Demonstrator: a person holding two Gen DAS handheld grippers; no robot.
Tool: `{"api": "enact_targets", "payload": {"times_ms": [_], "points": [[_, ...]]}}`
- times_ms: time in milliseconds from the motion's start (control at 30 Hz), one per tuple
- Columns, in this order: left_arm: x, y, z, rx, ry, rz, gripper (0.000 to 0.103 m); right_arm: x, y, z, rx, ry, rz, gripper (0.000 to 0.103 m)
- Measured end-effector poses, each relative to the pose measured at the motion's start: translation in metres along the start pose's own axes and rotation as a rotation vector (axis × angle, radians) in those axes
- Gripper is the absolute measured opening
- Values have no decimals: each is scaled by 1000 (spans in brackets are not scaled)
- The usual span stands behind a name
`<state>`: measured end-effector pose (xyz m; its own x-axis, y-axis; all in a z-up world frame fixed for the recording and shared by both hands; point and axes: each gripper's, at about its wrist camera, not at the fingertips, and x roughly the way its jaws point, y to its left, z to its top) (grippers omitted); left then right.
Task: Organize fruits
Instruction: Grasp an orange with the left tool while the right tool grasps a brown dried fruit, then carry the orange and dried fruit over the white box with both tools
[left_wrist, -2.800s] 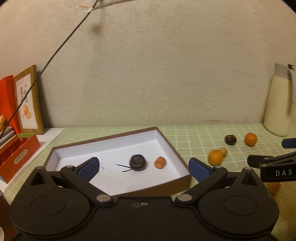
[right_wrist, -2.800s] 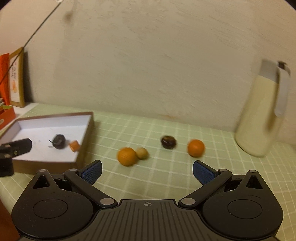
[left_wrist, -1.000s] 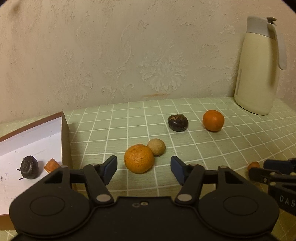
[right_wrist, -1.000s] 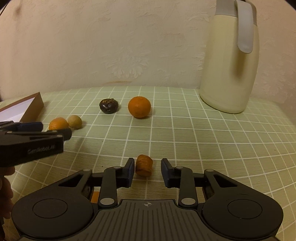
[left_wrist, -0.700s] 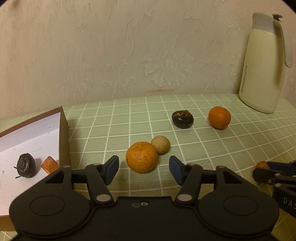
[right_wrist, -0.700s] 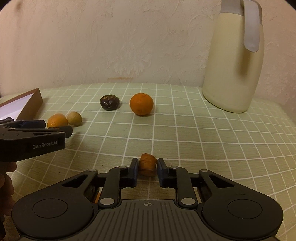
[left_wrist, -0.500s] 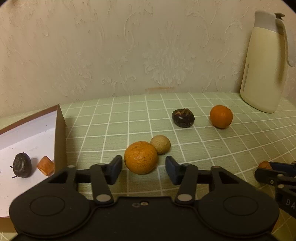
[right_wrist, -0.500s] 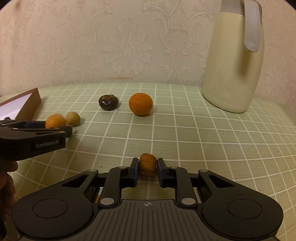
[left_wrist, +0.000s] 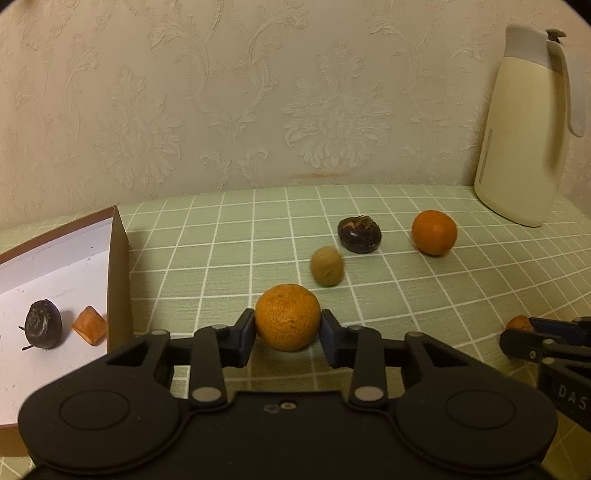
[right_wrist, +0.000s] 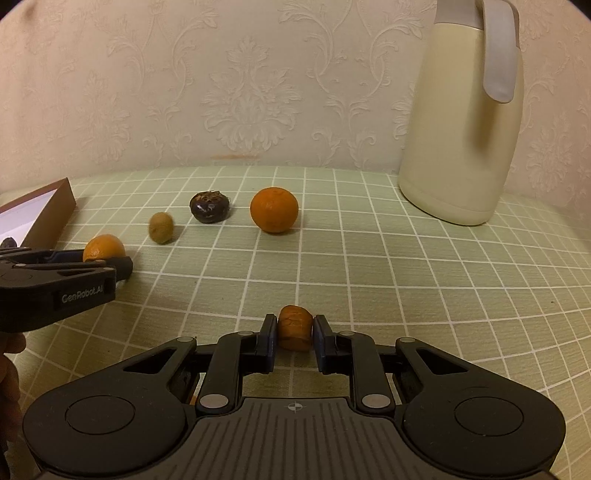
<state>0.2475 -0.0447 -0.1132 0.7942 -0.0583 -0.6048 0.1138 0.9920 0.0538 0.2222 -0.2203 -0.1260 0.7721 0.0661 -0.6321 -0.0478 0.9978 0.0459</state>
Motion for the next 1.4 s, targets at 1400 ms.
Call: {"api": "enact_targets", "payload": {"times_ms": [1400], "points": [[-173,19,-32,45,-101,70,27,-131,13,-2,-26,-119,102,21]]}}
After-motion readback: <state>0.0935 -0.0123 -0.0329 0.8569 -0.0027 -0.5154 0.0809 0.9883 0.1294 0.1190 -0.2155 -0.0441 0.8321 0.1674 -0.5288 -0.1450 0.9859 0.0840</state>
